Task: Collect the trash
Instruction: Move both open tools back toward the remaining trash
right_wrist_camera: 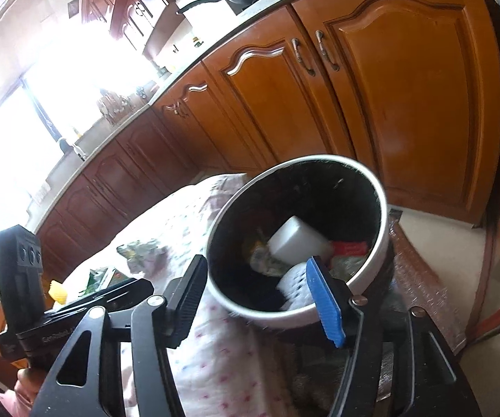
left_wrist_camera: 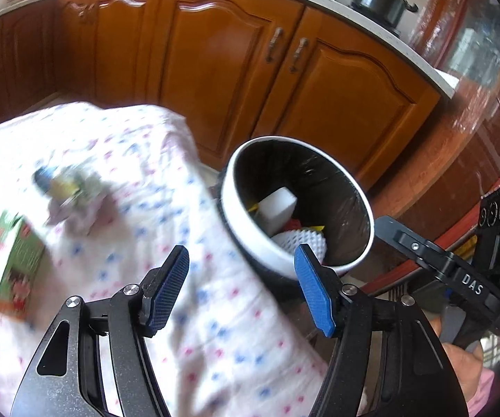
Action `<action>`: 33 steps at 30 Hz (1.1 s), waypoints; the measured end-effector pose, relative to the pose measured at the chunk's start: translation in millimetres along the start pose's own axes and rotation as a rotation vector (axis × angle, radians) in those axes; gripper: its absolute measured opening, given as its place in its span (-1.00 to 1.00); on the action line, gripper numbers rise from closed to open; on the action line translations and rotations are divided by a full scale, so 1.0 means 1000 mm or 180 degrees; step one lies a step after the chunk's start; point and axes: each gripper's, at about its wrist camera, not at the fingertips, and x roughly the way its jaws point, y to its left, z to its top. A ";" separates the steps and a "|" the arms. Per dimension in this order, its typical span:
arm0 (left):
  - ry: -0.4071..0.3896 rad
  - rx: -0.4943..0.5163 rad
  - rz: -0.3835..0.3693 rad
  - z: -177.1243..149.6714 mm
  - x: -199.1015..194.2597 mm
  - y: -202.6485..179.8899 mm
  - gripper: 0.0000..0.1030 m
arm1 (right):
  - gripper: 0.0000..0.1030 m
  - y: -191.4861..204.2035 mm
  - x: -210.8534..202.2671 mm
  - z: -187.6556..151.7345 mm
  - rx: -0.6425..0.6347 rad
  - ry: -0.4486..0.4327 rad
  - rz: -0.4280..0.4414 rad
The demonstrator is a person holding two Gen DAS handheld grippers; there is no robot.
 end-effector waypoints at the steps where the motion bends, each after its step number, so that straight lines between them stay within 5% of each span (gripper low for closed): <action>1: -0.0013 -0.0019 0.0020 -0.003 -0.004 0.005 0.24 | 0.33 0.004 -0.001 -0.004 0.0002 -0.0001 0.0029; 15: -0.0207 -0.0464 0.0252 -0.043 -0.061 0.076 0.25 | 0.36 0.062 0.026 -0.049 -0.0148 0.0297 0.0334; 33: -0.0350 -0.0636 0.0534 -0.060 -0.087 0.134 0.28 | 0.36 0.119 0.066 -0.054 -0.0477 0.0454 0.0417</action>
